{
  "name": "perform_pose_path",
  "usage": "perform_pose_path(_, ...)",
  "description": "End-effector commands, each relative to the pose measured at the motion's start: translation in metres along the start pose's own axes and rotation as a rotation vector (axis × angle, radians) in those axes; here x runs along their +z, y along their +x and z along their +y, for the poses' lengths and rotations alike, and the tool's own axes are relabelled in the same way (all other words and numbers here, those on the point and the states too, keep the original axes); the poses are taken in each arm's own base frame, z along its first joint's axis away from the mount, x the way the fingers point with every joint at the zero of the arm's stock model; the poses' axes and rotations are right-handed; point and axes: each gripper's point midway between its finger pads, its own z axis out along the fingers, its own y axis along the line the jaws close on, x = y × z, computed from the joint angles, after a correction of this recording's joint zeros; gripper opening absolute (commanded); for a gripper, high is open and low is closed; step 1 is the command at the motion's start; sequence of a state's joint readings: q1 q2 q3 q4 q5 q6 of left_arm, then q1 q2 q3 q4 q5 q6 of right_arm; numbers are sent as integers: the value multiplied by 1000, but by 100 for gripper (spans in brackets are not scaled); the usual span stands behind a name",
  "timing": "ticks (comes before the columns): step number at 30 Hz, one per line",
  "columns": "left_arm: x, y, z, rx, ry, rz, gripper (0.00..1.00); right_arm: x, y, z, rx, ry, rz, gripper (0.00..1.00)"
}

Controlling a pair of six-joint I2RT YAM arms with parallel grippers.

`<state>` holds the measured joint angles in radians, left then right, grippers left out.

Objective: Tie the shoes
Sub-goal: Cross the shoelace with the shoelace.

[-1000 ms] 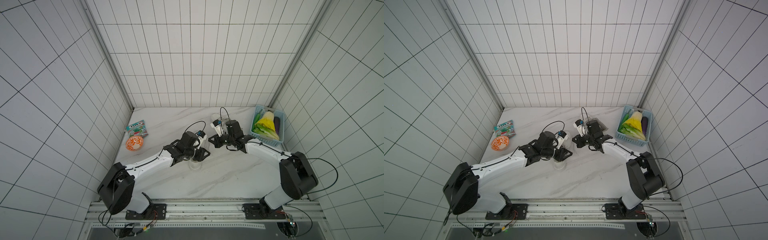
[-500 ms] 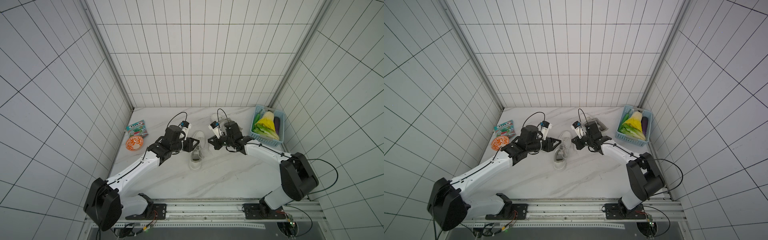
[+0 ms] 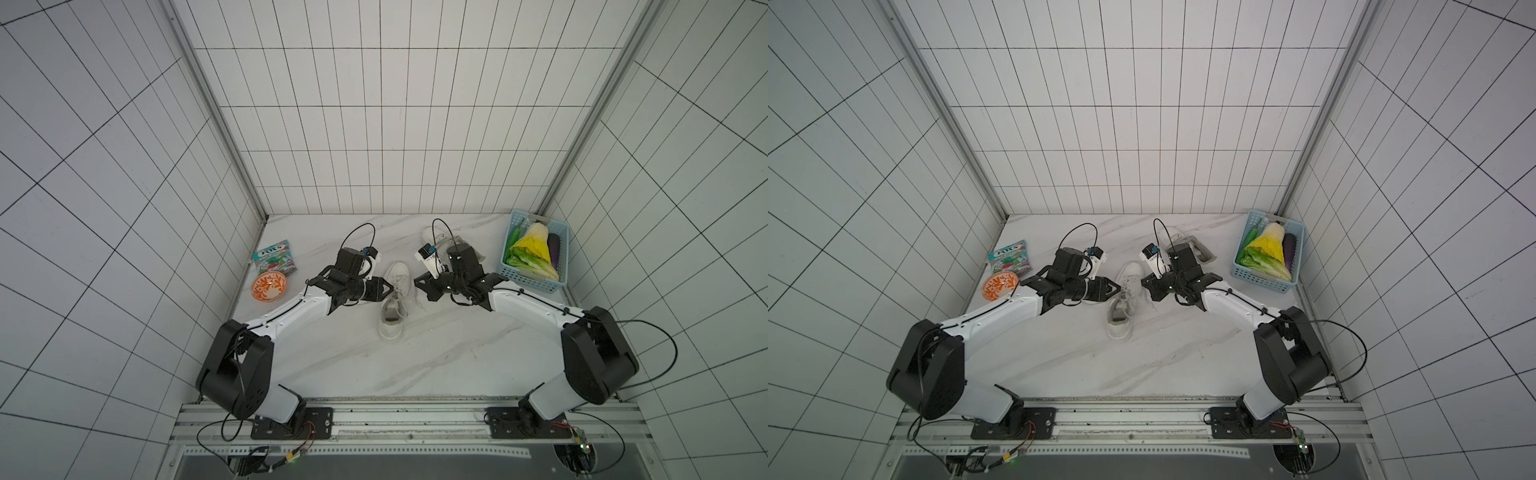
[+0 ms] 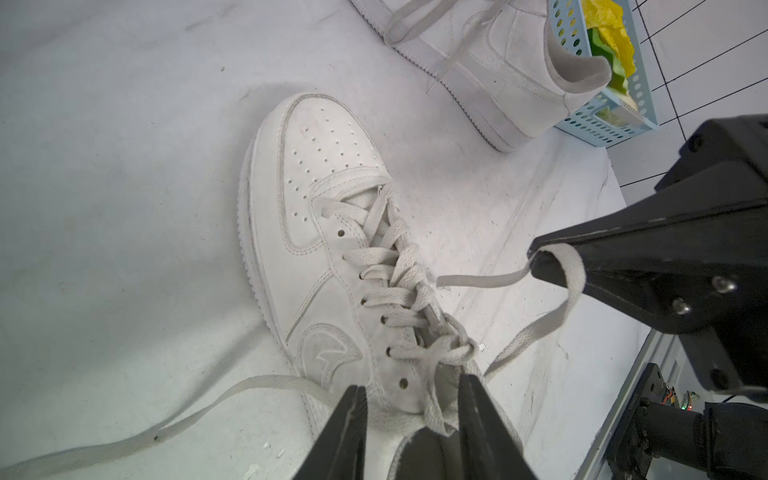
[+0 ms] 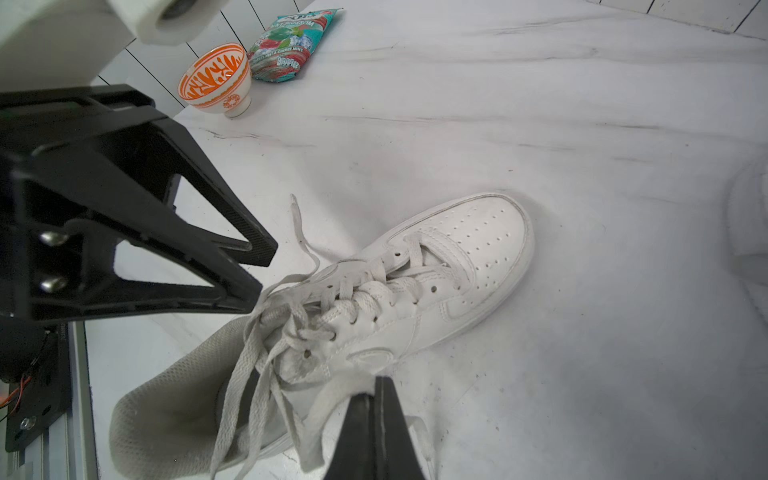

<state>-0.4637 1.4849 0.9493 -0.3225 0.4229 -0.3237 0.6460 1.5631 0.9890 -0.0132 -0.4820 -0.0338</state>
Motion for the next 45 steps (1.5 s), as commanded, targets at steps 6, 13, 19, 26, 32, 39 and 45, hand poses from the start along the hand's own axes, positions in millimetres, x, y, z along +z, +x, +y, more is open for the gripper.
perform_pose_path(6, 6, -9, -14, 32, 57, 6, 26, -3, 1, 7, -25, -3, -8, 0)
perform_pose_path(13, 14, -8, -14, 32, 57, 23, 21, -3, 1, 8, -27, -4, -8, 0)
perform_pose_path(19, 15, -8, -18, 44, 66, 25, 6, -5, -1, 10, -35, -1, -12, 0)
perform_pose_path(26, 3, -16, -29, 75, 94, -16, 0, -23, -6, 19, -58, -3, -36, 0)
perform_pose_path(32, -7, -22, -36, 87, 109, -54, 0, -26, -2, 39, -64, -74, -33, 0)
perform_pose_path(39, -8, -23, -36, 75, 106, -67, 0, -8, 1, 55, -60, -141, -15, 0)
perform_pose_path(45, -8, -24, -34, 65, 97, -73, 0, 9, 3, 60, -40, -180, 2, 0)
